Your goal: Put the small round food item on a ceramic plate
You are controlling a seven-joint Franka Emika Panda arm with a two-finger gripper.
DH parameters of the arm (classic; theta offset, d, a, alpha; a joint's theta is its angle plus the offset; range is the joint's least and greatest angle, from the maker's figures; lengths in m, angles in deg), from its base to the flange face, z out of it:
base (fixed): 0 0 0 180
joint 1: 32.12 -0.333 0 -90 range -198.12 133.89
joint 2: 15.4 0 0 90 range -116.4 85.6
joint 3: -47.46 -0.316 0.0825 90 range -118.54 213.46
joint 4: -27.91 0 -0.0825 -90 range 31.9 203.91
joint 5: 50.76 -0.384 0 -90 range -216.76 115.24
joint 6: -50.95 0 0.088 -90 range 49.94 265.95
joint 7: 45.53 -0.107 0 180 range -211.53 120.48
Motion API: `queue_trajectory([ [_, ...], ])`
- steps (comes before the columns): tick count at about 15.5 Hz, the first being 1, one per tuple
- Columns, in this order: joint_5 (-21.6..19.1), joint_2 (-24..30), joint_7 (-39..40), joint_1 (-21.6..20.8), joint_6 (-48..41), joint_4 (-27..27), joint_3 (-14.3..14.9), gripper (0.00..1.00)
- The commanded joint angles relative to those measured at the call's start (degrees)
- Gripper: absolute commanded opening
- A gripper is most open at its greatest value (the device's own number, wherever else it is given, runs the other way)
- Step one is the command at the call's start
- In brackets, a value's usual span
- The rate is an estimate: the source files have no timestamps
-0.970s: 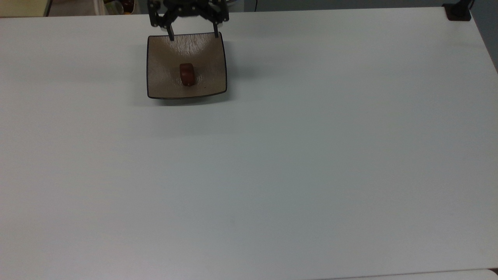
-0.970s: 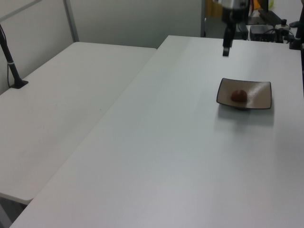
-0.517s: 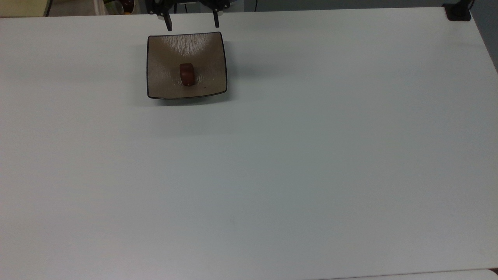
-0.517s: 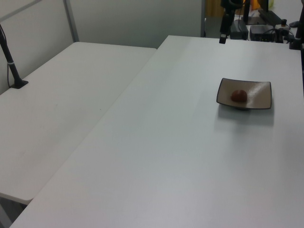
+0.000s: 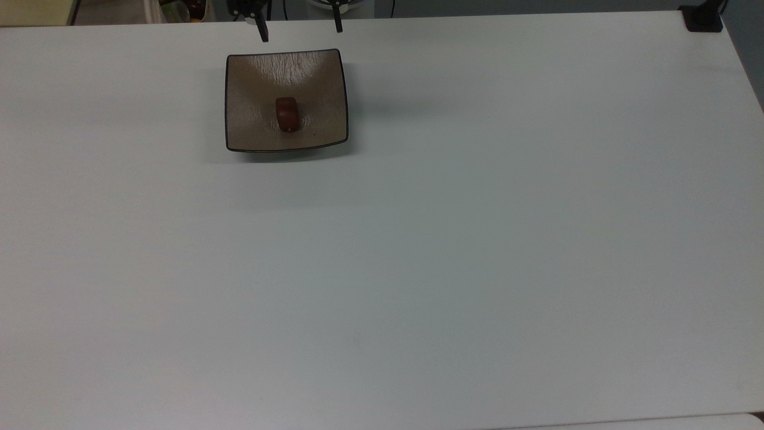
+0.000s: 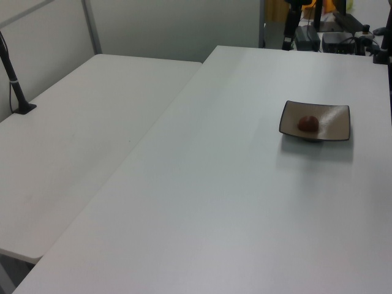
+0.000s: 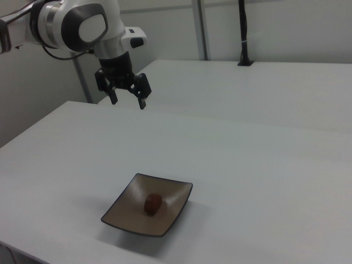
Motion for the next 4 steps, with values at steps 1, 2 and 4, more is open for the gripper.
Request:
queue_trajectory([
  [1,-2.2,-0.5,1.1,-0.2,-1.2,-1.4,0.2,1.00],
  [2,-2.2,-0.5,1.1,-0.2,-1.2,-1.4,0.2,1.00],
  [4,-2.2,-0.5,1.2,-0.2,-1.3,-1.4,-0.4,1.00],
])
